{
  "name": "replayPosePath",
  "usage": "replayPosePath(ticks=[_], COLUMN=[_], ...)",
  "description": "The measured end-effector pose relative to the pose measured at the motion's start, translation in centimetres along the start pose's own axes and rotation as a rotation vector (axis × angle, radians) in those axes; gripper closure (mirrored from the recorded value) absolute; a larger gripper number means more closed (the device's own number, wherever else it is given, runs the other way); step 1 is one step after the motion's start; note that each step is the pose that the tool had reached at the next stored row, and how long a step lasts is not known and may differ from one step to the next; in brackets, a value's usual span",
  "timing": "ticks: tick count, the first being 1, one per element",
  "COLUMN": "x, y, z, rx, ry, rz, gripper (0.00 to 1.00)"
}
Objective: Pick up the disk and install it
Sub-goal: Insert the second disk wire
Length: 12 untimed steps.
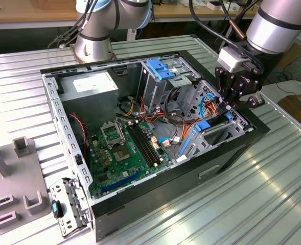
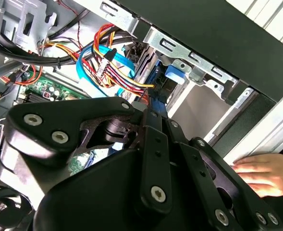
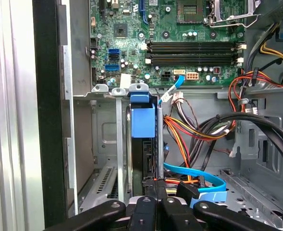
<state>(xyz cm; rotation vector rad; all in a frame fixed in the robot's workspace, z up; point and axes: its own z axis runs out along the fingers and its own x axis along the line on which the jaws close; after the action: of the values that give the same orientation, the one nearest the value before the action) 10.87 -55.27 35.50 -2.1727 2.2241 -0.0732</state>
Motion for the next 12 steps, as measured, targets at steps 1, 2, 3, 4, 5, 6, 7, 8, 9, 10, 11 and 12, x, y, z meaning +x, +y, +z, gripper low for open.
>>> replayPosePath(ticks=[1,2,3,4,5,6,7,8,9,10,11,12], x=[0.0,0.0,0.01,0.01,0.01,0.01,0.01,0.01,0.01,0.01,0.01,0.01], y=[-0.05,-0.07,-0.1,-0.16,-0.18,-0.21,-0.21,-0.21,-0.21,-0.21,-0.21,-0.21], z=[-0.11,-0.29,-0.76,-1.45,-2.0,-2.26,-2.26,-2.26,-2.27,-2.27,-2.27,-2.27], rx=[-0.0006,-0.0019,-0.005,-0.0104,-0.0139,-0.0149,-0.015,-0.015,-0.015,-0.015,-0.015,-0.015], ry=[0.0001,-0.0005,-0.0004,0.0001,0.0003,0.0004,0.0,0.0001,0.0,-0.0004,-0.0003,-0.0004], rz=[0.0,0.0,0.0,0.0,0.0,0.0,0.0,0.0,0.0,0.0,0.0,0.0], gripper=[0.89,0.89,0.89,0.89,0.89,0.89,0.89,0.89,0.89,0.89,0.89,0.89])
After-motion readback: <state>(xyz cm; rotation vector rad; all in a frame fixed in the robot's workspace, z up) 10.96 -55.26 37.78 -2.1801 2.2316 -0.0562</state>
